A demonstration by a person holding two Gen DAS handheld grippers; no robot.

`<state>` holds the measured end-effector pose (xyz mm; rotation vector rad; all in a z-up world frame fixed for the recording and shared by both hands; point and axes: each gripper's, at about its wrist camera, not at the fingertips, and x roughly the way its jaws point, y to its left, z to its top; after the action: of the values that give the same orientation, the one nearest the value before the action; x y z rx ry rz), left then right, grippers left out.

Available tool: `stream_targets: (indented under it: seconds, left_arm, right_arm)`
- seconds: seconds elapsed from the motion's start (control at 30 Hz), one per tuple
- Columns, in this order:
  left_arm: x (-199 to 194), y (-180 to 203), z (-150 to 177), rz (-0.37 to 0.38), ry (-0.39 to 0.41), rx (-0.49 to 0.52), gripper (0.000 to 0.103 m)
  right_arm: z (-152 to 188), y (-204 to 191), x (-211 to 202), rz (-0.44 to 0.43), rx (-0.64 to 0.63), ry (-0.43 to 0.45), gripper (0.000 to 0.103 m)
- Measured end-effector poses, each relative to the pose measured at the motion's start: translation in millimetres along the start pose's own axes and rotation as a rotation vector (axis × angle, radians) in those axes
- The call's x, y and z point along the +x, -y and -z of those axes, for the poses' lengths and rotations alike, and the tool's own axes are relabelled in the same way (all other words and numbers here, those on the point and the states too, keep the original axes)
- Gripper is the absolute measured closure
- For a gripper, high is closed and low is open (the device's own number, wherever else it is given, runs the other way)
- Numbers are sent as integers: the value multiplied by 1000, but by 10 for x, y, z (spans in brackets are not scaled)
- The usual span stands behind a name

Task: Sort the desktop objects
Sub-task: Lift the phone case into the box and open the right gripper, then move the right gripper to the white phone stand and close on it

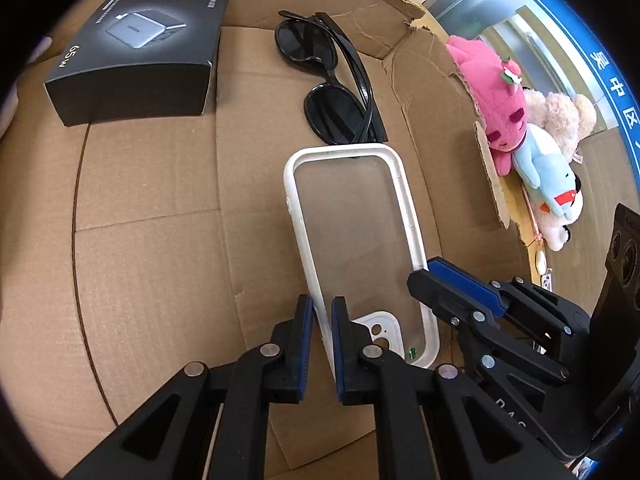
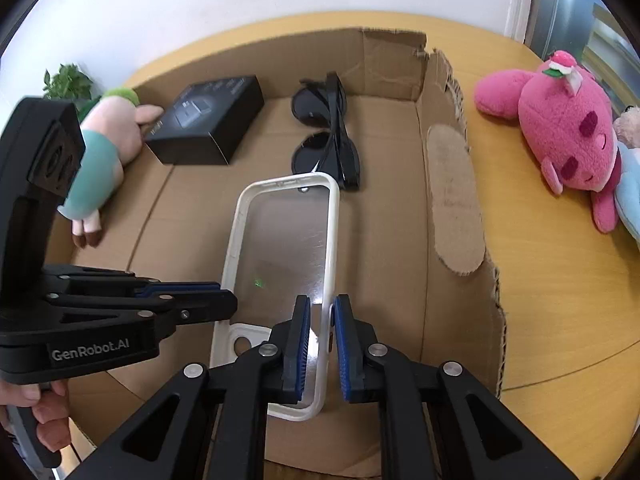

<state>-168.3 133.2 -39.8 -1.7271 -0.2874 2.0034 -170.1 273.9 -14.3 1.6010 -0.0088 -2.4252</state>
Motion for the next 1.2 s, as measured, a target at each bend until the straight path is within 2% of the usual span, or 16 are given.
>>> stream_targets:
  seconds: [0.07,0.17,0.27,0.4,0.43,0.53,0.77,0.8,0.83,0.9,0.93,1.03,1.2]
  left_arm:
    - [2,-7,-1,7,-4,-3,94]
    - [-33,6,8,4,15,8,94]
    - [-112,55,22,1,36,30,90]
    - [-407,121,105,-3,134,81,88]
    - [-492,148,128,-2,163,95,84]
    - [-808,189,231,-19,265,127,70]
    - [-1542,159,632,-78,487,189,68]
    - [-1626,147,707,-90,516,191,61]
    - [-1704,129,783,-102,547,194,50]
    - [-1851,97,934,-145,618,207,39]
    - [-1905,88,1005,-162,645,218,38]
    - [-2027,42,1187,-176,670,258,38]
    - [-2119,-52,1430,-178,689,254,38]
  right_arm:
    - [4,5,-18,0,4,0,89]
    - [22,-10,-25,0,6,-9,82]
    - [50,-35,-114,-7,-11,-1,68]
    - [71,-117,-388,9,-43,71,43]
    - [75,-132,-449,18,-48,90,37]
    - [113,-173,-696,30,-50,164,32]
    - [283,-300,-1067,-3,-24,274,20]
    - [312,-326,-1097,-11,-21,283,18]
    - [351,-362,-1127,-18,-23,292,15]
    - [420,-445,-1172,-11,-36,305,9]
    - [453,-491,-1194,-5,-45,313,7]
    - [534,-608,-1265,1,-71,335,6]
    - [643,-779,-1370,-10,-103,368,2]
